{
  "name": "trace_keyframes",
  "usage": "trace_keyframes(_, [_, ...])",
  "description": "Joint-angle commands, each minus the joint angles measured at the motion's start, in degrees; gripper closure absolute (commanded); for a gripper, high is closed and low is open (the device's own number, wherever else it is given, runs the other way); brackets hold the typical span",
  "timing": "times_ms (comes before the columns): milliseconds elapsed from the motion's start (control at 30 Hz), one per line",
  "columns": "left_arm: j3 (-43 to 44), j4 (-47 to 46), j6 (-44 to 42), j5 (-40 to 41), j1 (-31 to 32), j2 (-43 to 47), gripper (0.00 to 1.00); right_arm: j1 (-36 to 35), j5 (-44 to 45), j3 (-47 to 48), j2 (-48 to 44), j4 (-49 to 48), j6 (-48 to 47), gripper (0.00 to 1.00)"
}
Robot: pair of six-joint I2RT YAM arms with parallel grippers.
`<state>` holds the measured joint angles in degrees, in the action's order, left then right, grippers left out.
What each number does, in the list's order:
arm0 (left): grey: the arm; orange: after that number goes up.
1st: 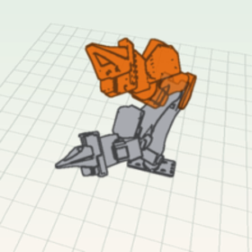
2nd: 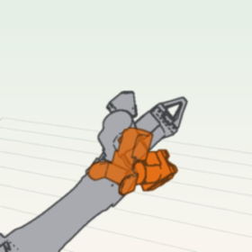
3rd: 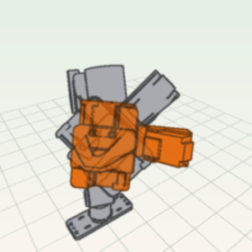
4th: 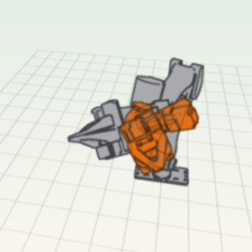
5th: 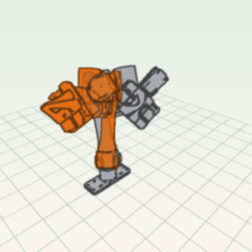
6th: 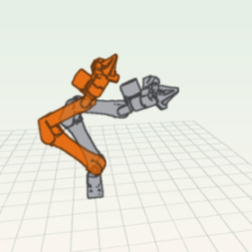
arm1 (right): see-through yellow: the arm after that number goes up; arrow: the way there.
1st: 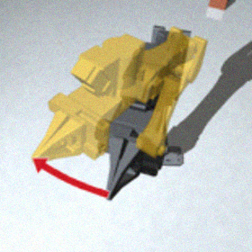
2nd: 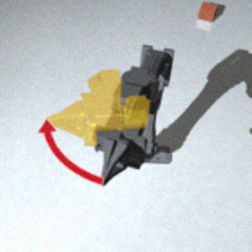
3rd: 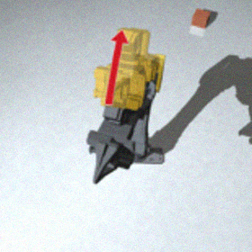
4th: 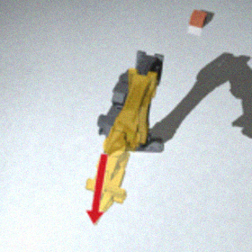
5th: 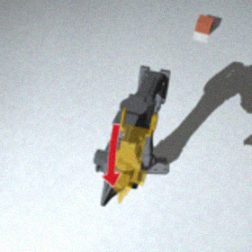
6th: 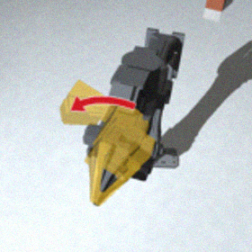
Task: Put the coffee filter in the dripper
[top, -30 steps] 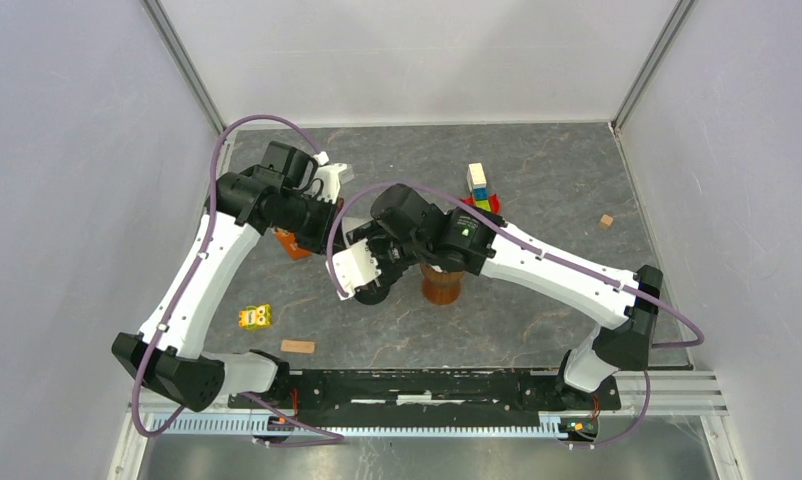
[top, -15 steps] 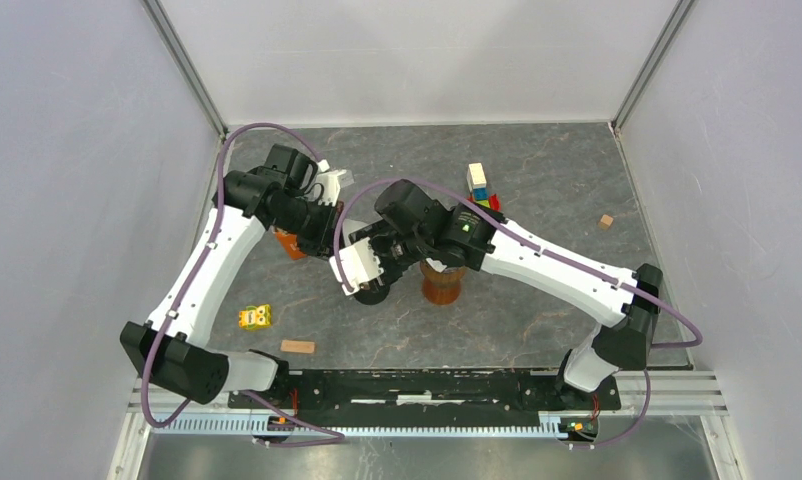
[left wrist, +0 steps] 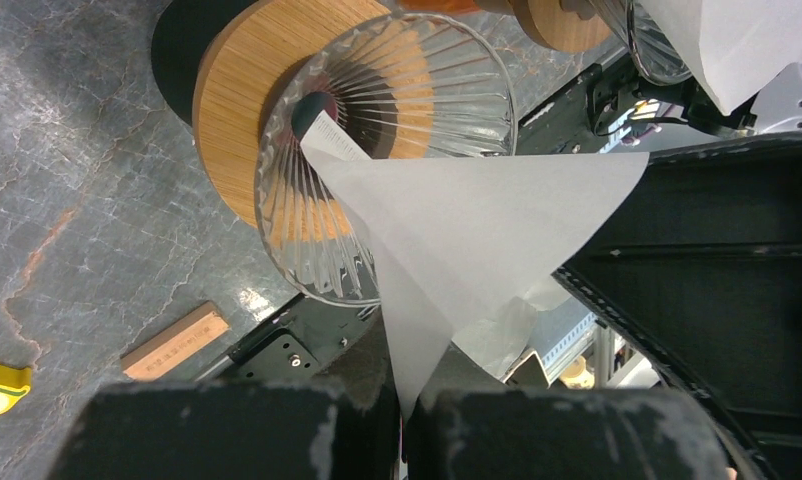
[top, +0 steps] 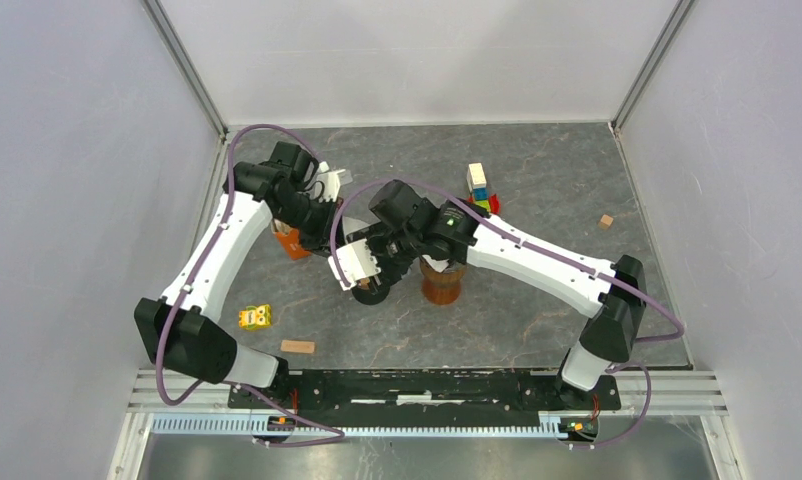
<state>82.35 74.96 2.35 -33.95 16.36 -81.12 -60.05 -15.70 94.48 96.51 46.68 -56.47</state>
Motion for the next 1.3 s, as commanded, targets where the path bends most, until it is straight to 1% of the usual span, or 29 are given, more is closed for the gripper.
trace_keyframes(0, [2.4,0.1,0.3,-3.1,-0.8,-1.5,0.98,0.1,-2.2,1.9,0.6,1.2,-1.5,0.33])
trace_keyframes(267, [2.8,0.0,0.6,-3.8,-0.8,-3.1,0.98,0.0,-2.5,2.9,2.0,2.1,-1.7,0.29])
trace_keyframes(600, [2.5,0.0,0.6,-4.2,-0.8,-3.5,0.93,-0.1,-1.2,4.0,5.8,2.6,-2.1,0.29])
trace_keyframes(700, [2.8,0.1,0.5,-4.3,-0.8,-3.6,0.88,-0.1,-0.5,3.8,6.2,2.5,-2.2,0.29])
trace_keyframes(867, [3.8,0.1,0.3,-4.1,-0.8,-3.7,0.78,-0.1,-0.1,3.7,6.5,2.6,-2.1,0.30])
trace_keyframes(1267, [7.9,1.5,-1.5,-0.8,-0.8,-2.6,0.64,0.0,-0.6,4.0,5.7,3.4,-1.9,0.31])
